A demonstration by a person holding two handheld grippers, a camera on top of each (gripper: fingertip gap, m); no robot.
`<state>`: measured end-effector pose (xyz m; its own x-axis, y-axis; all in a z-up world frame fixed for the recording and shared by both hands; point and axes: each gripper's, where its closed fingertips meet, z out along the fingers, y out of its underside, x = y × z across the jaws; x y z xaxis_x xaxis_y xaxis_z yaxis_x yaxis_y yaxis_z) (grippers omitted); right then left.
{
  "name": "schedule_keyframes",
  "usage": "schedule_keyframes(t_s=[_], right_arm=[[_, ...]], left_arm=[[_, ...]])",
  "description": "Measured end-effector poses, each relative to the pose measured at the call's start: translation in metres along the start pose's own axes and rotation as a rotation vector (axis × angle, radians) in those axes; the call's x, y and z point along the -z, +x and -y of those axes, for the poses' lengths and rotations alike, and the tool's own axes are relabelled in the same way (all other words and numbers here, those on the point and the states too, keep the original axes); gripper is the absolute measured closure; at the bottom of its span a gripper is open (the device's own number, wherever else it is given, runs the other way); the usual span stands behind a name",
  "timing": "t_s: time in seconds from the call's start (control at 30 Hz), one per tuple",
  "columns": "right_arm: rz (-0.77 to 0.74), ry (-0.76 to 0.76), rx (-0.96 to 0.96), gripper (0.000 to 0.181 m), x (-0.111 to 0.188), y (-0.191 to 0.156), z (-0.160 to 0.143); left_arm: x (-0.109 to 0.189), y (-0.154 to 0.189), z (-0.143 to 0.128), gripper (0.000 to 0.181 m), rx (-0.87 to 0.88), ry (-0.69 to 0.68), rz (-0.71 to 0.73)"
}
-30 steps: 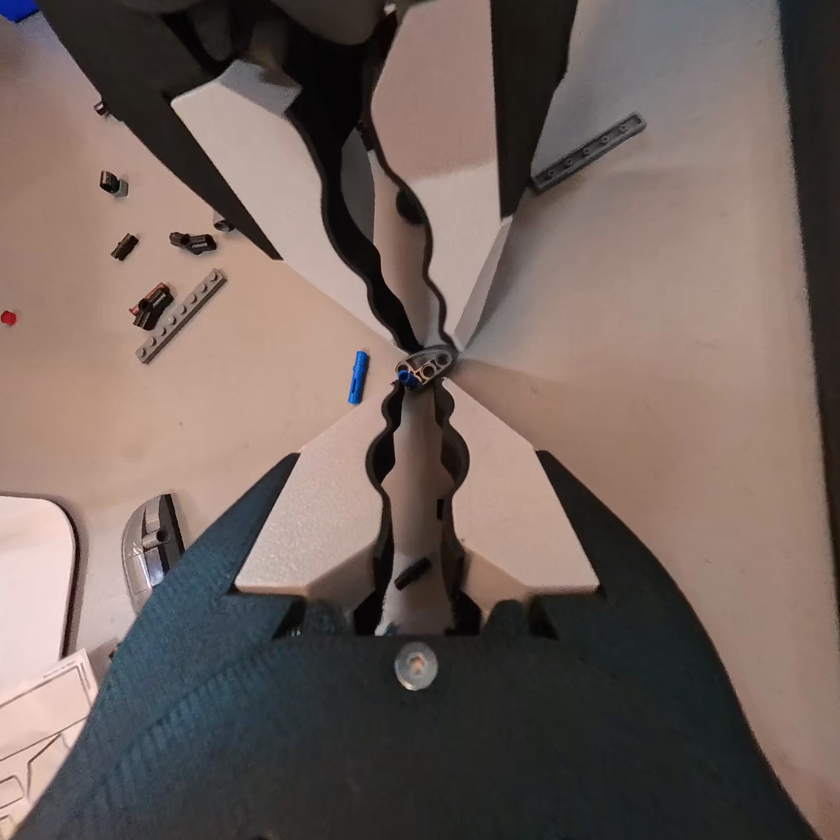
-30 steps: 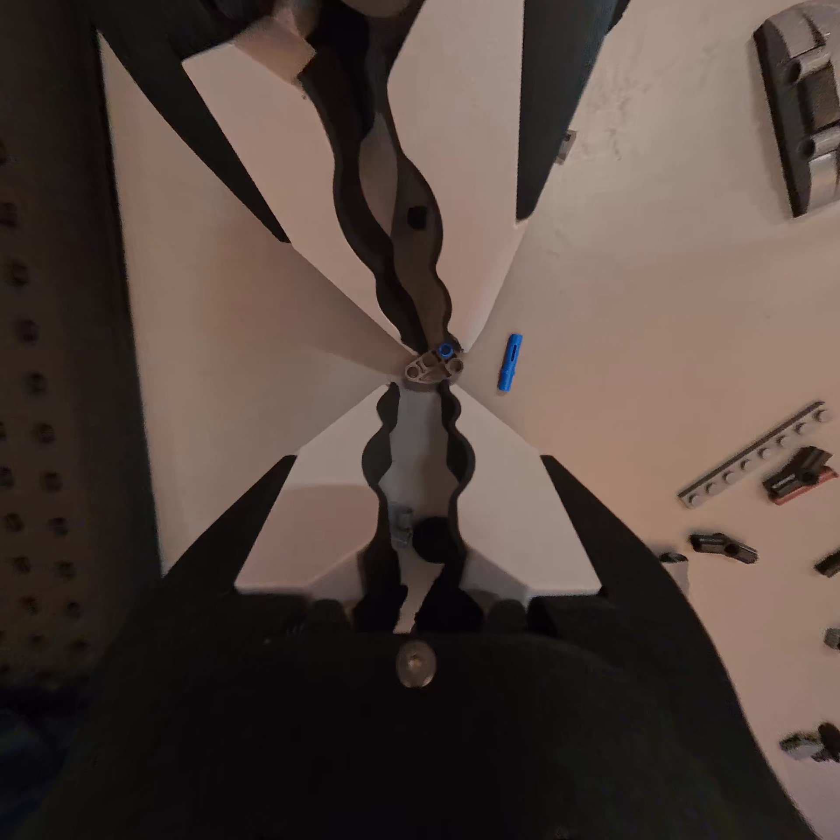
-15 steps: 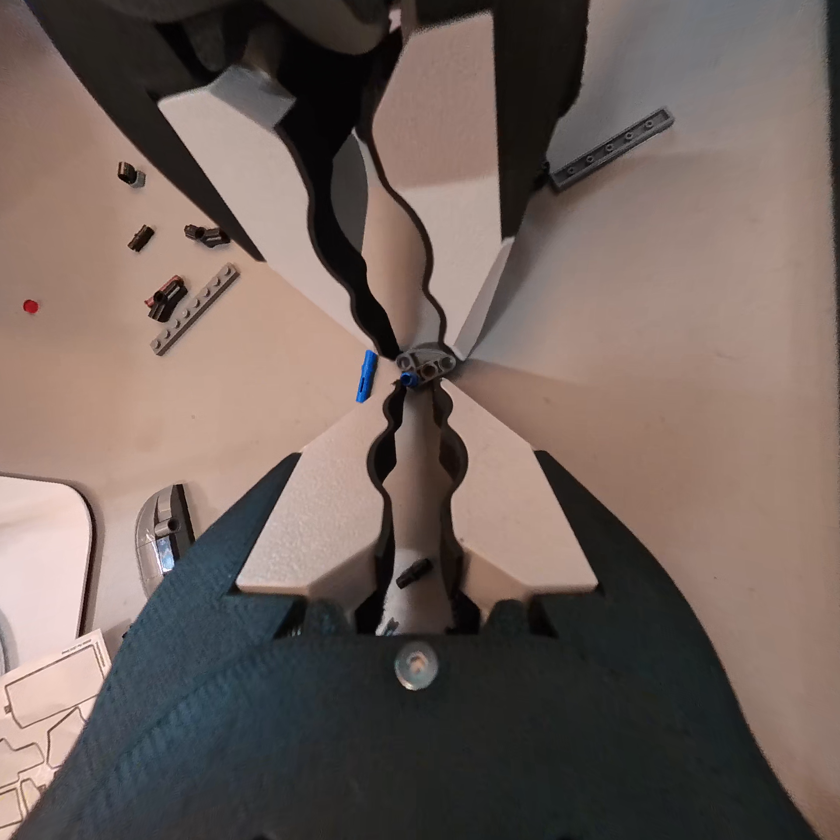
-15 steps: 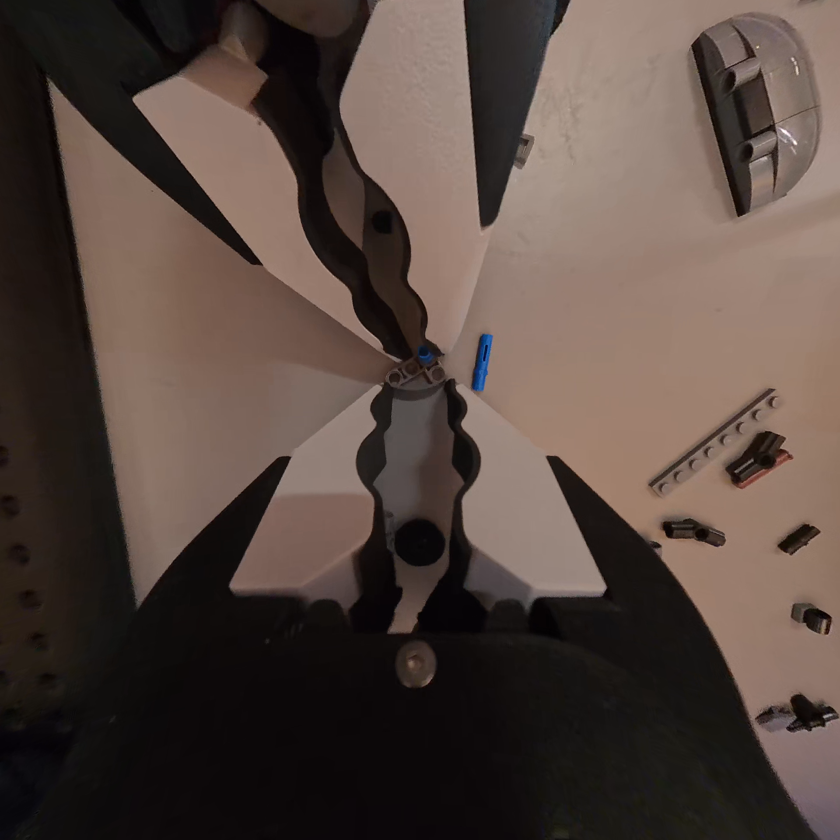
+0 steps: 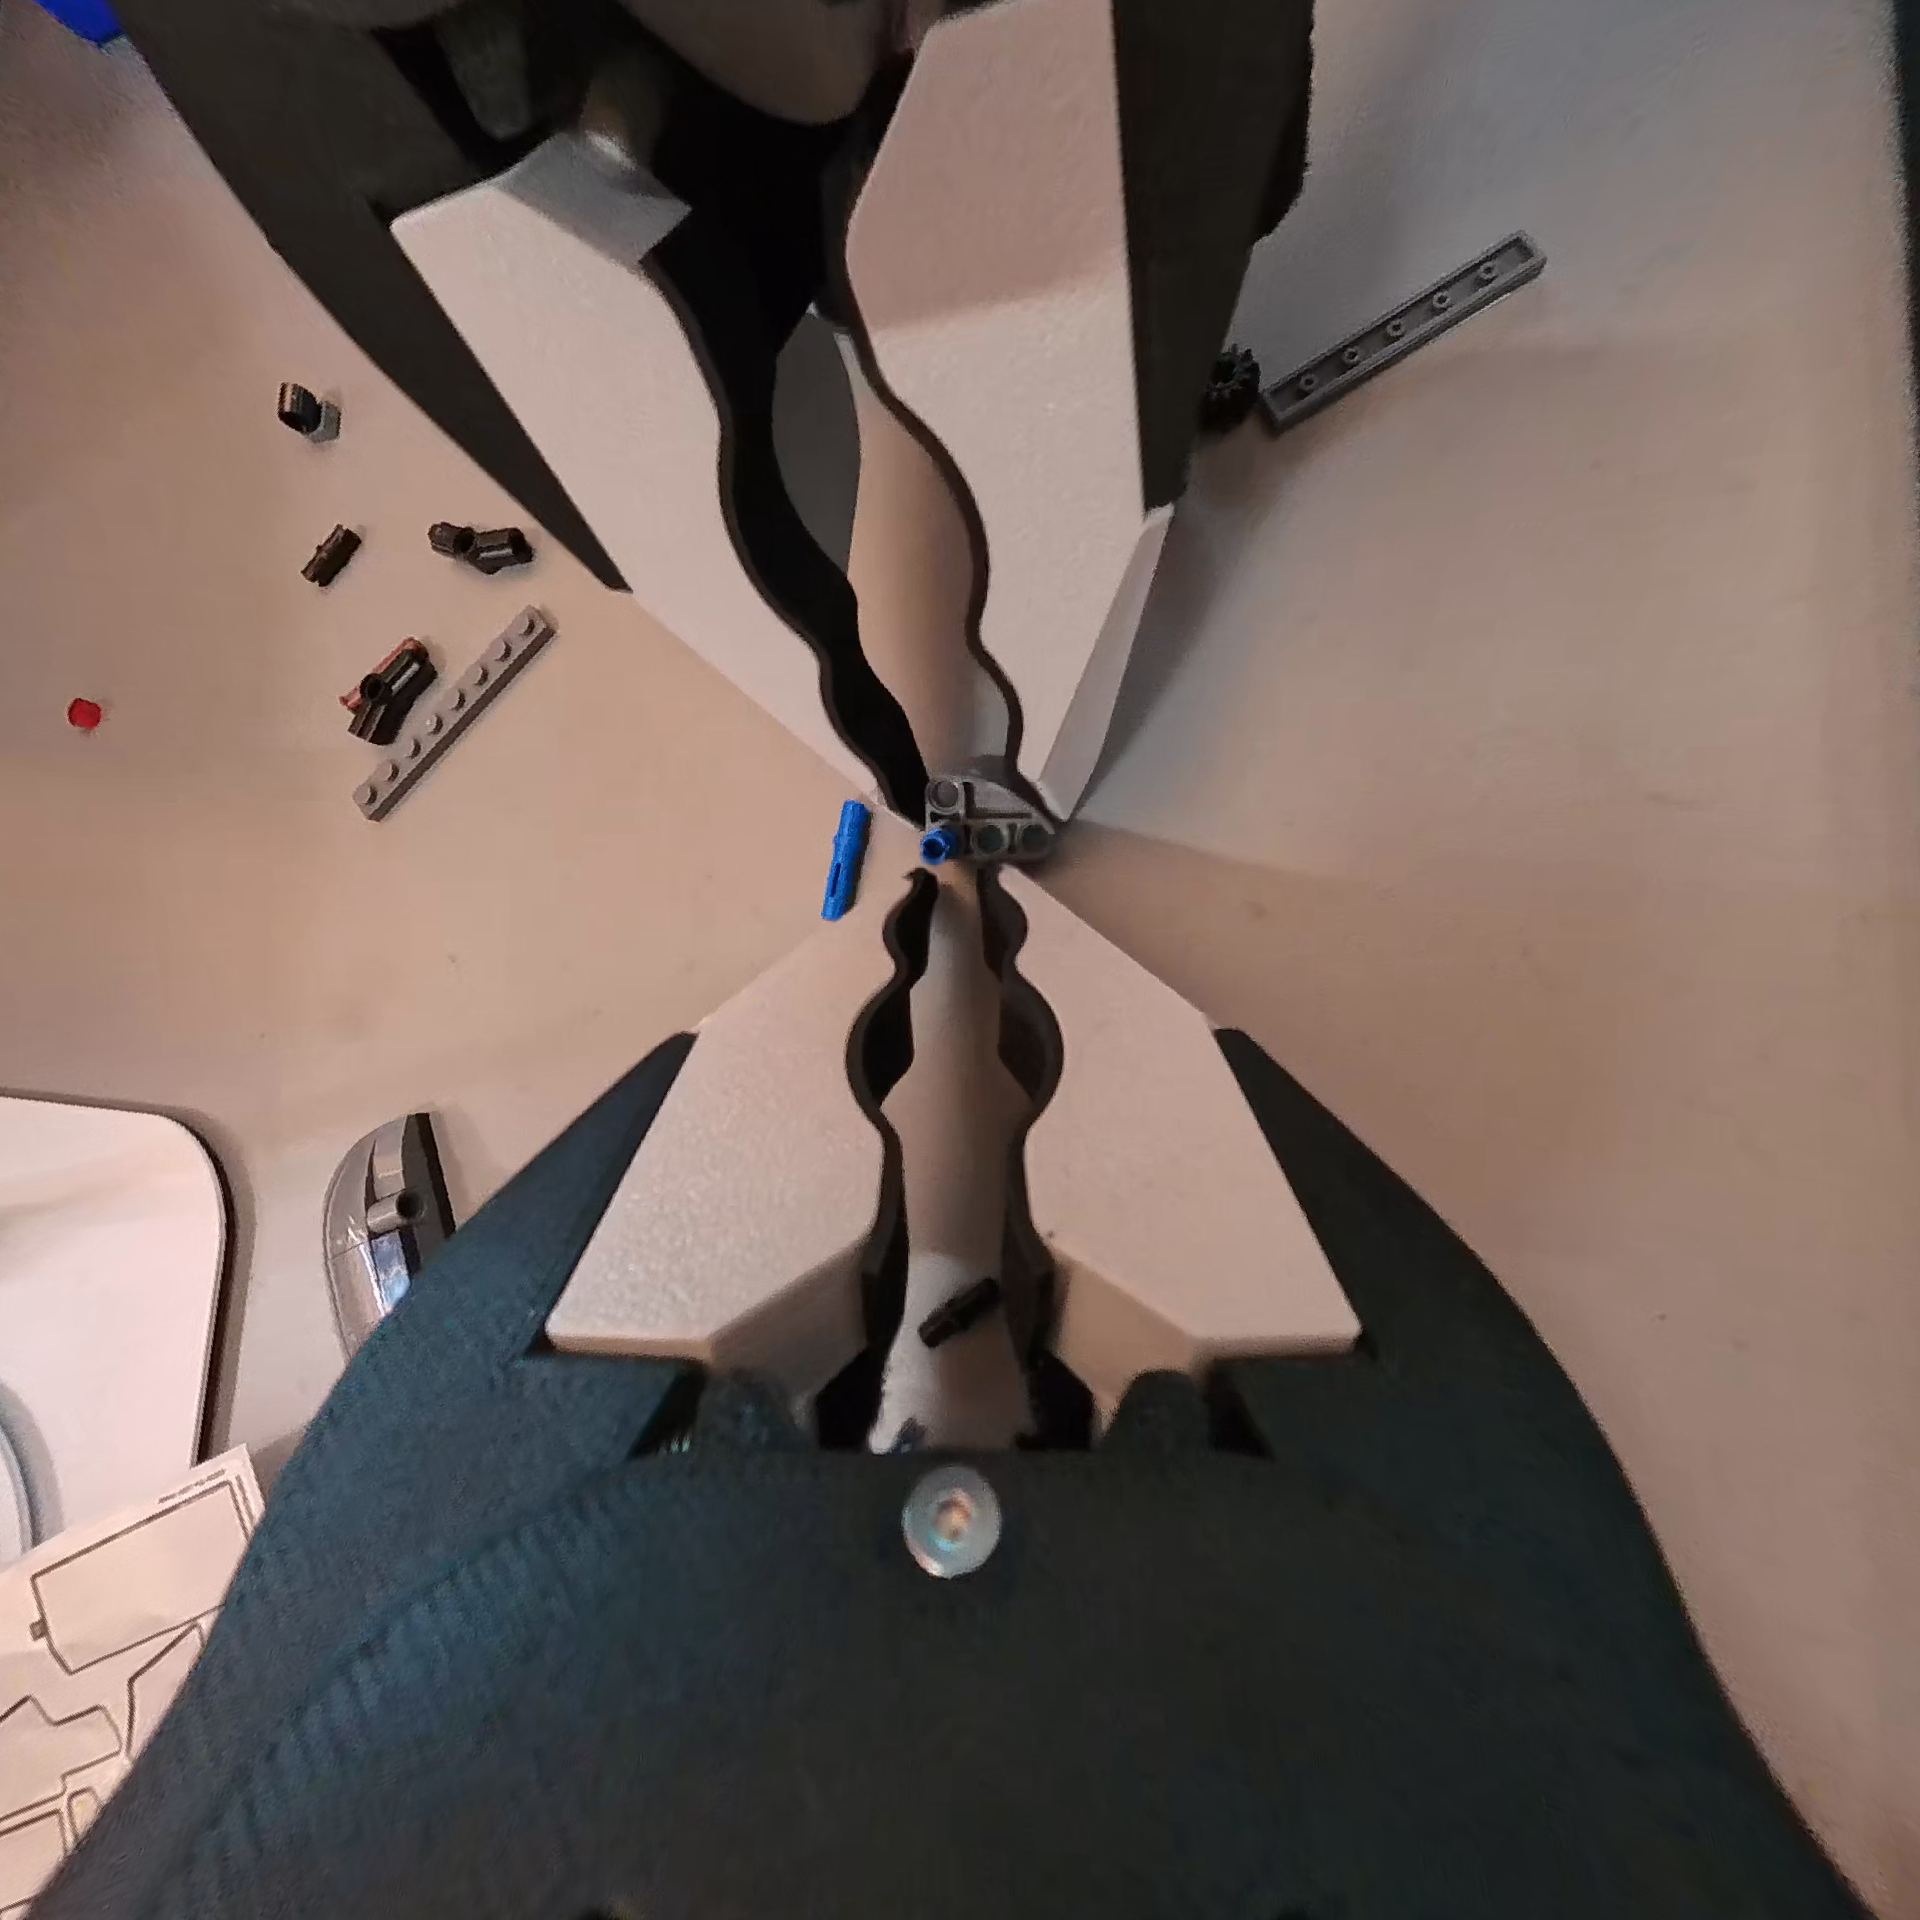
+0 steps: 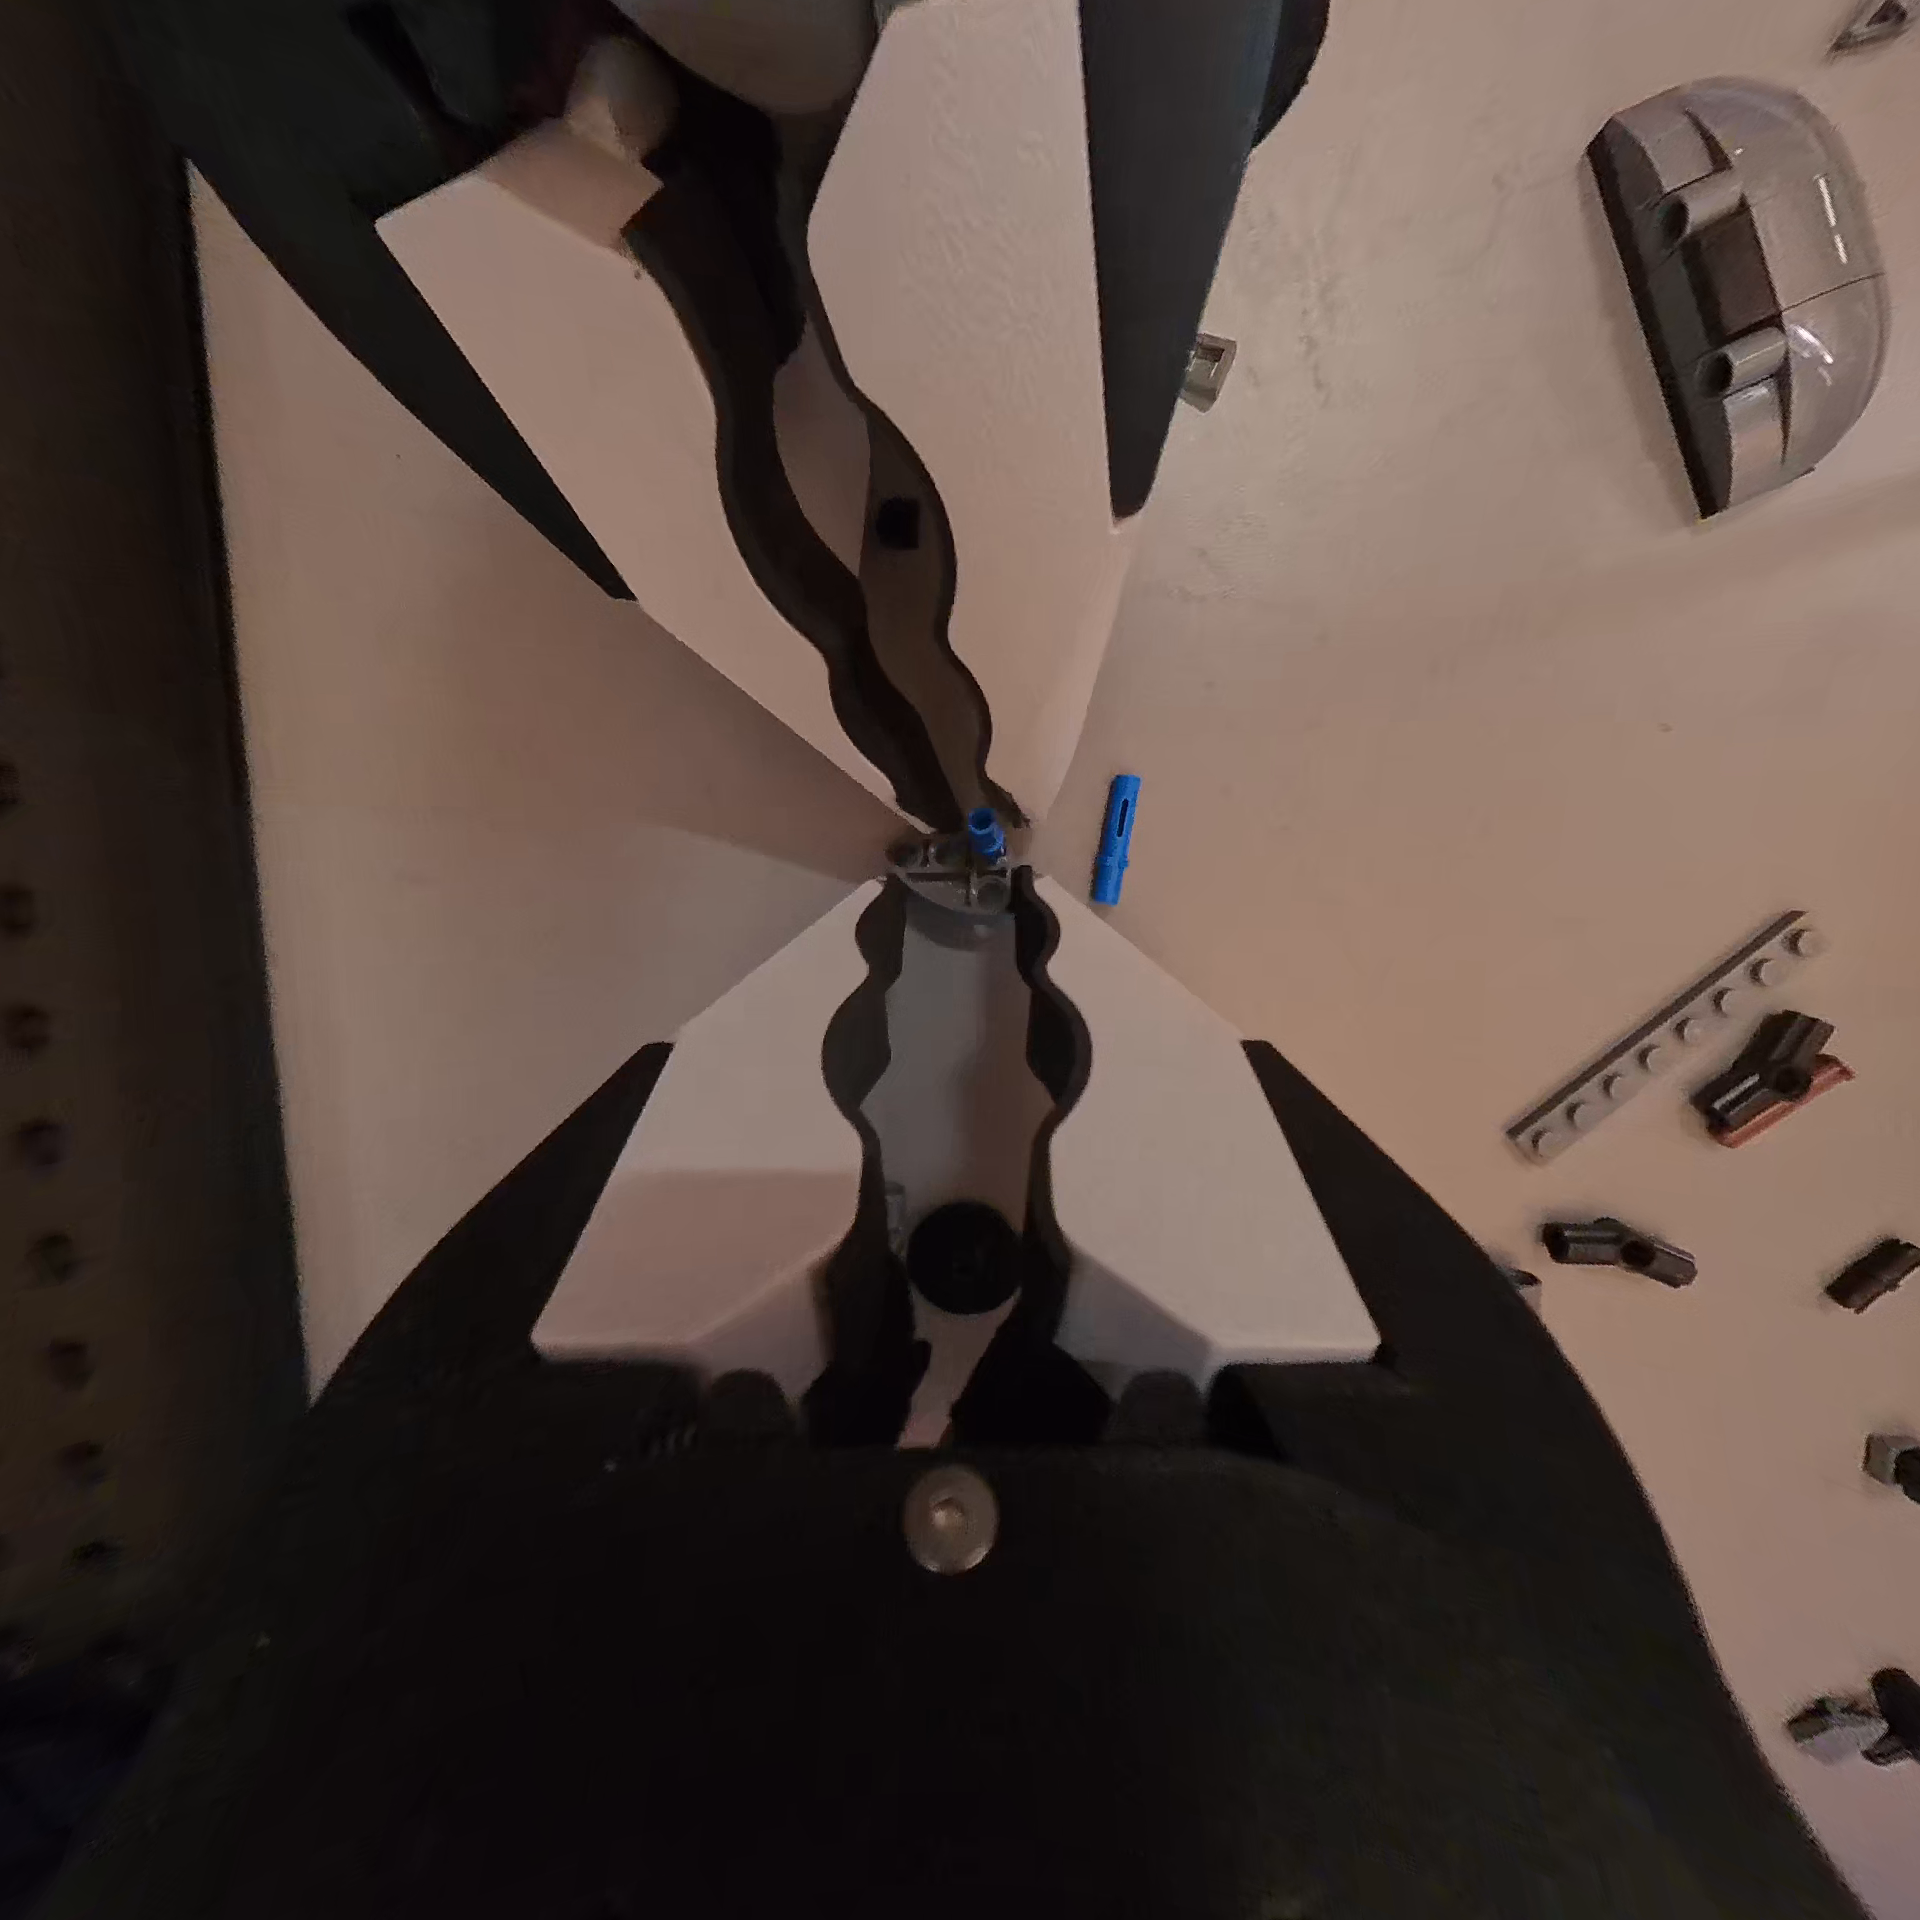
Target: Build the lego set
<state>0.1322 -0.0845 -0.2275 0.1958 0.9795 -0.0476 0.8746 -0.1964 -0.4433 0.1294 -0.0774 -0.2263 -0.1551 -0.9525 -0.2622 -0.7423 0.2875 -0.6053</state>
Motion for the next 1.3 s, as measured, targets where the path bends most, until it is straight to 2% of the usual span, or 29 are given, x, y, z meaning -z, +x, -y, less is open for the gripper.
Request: schedule_keyframes(t_s=[0.17,0.37,0.7,1.1,1.3], right_arm=[[0.008,0.016,0.002,0.162,0.000,0.000,0.000],[0.041,0.067,-0.007,0.162,0.000,0.000,0.002],[0.047,0.081,-0.012,0.163,0.000,0.000,0.002],[0.084,0.103,-0.055,0.159,0.005,0.000,-0.002],[0.086,0.188,-0.074,0.165,0.020,0.001,0.006]], left_arm=[[0.002,-0.002,-0.003,0.178,-0.002,-0.004,-0.004],[0.015,-0.006,0.011,0.181,0.051,0.108,-0.027],[0.019,-0.008,0.018,0.181,0.091,0.169,-0.050],[0.014,-0.004,0.017,0.181,0.096,0.167,-0.071],[0.015,-0.003,0.020,0.181,0.102,0.179,-0.083]])
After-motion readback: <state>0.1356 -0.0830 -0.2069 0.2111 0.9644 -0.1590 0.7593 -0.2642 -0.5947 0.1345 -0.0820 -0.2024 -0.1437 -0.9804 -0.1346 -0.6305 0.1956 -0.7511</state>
